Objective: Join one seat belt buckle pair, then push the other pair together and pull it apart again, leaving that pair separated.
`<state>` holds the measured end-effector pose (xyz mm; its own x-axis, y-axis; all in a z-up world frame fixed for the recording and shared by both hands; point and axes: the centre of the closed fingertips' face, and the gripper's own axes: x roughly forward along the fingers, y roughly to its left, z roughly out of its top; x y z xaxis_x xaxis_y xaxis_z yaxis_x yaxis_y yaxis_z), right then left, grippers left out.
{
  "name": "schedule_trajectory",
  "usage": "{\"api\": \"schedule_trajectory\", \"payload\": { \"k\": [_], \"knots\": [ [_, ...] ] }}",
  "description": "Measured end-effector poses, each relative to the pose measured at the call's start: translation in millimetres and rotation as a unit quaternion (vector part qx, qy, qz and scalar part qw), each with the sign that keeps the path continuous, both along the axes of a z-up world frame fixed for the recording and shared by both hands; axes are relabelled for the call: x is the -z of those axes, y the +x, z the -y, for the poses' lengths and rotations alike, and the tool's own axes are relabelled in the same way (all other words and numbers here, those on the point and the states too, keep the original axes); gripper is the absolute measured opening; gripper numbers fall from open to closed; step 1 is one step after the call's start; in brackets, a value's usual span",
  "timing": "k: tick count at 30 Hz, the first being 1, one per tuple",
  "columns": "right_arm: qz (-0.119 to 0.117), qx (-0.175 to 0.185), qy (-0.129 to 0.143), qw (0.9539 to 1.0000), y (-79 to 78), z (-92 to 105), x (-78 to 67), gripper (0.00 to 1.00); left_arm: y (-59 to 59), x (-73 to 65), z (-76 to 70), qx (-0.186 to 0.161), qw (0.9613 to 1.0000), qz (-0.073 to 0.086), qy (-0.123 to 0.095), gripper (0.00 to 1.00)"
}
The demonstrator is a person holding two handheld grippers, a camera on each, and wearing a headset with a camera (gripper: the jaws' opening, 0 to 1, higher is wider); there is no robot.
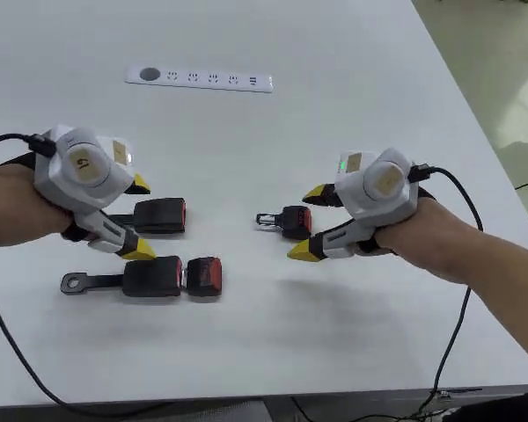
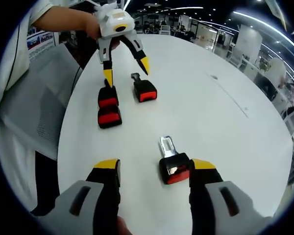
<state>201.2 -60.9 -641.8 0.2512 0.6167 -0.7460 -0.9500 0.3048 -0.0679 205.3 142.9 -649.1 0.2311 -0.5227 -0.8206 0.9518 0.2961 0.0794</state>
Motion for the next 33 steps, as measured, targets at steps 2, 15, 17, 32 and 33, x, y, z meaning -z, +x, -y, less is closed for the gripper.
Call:
{"api": "schedule_trajectory", "payload": {
  "k": [2,15,17,32,33],
  "knots": [
    [0.0,0.003,0.001,1.0,-8.9,-2.2,-2.0,0.59,-10.4,-2.3,-11.3,-0.018,0.9998,0.005,-0.005,0.64],
    [-0.008,0.064,0.015,0.9978,-48.1,12.1,-0.5,0.81,-61.3,-14.8,-64.4,-0.136,0.9893,0.004,-0.051,0.82],
    [-0.006,0.079,0.02,0.9966,-49.9,17.2,-4.9,0.85,-66.4,-15.0,-71.8,-0.143,0.9884,0.006,-0.052,0.86],
    [-0.001,0.178,0.055,0.9826,-83.3,37.2,-15.0,1.0,-95.0,-16.3,-98.5,-0.208,0.9748,0.008,-0.08,1.0],
    [-0.001,0.181,0.056,0.9819,-84.7,37.4,-14.6,1.0,-95.1,-18.3,-99.1,-0.215,0.9727,0.01,-0.086,1.0]
  ]
}}
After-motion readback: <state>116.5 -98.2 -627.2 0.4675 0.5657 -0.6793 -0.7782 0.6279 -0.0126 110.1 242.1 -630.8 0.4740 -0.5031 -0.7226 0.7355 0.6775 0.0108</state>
